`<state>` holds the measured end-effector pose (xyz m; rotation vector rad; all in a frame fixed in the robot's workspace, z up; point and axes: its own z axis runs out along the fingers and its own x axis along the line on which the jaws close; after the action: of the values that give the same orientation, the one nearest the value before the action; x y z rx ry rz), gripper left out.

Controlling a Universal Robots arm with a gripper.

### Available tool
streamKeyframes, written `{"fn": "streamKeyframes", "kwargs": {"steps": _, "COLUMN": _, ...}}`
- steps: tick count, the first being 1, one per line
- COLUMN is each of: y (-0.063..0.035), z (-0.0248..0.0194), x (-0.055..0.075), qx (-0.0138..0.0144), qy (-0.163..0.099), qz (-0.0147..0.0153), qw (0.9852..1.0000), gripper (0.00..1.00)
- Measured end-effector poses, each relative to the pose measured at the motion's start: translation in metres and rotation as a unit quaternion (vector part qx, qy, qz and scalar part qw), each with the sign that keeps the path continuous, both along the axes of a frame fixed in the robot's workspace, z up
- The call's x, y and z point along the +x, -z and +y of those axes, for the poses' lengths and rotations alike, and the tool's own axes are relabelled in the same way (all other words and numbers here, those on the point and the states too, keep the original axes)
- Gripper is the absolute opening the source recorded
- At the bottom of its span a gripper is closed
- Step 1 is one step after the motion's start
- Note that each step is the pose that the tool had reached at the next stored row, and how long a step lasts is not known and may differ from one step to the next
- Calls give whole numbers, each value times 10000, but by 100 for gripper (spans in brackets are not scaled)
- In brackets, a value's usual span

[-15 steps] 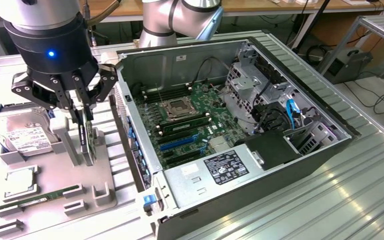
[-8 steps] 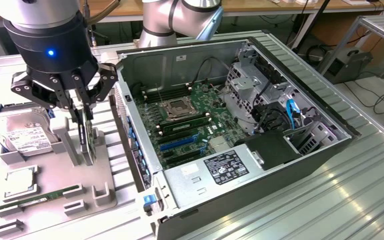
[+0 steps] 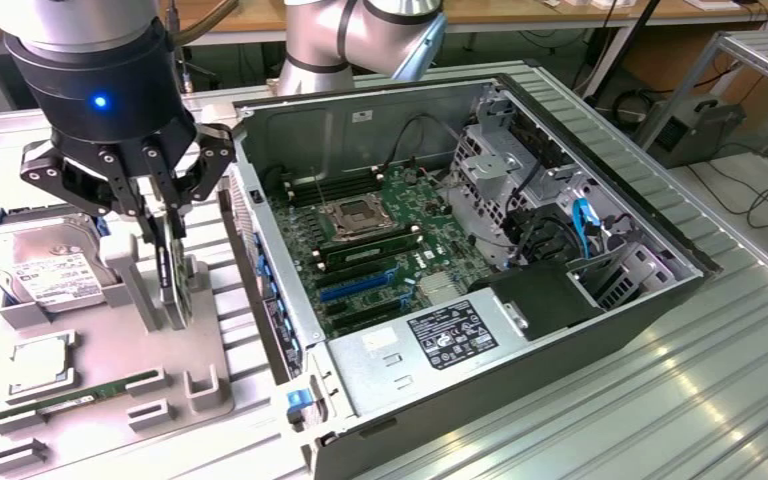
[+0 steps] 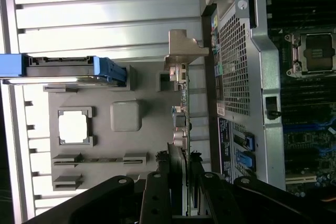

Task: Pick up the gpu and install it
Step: 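Pick up the gpu and move the gpu toward the slot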

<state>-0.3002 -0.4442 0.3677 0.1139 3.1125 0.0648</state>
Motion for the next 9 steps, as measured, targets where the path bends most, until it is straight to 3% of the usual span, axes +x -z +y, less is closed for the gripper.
{"fn": "streamKeyframes", "kwargs": {"steps": 9, "y": -25, "z": 0, "x": 0, "qx": 0, "qy": -2, "qz": 1, "qw": 10000, "gripper": 26}}
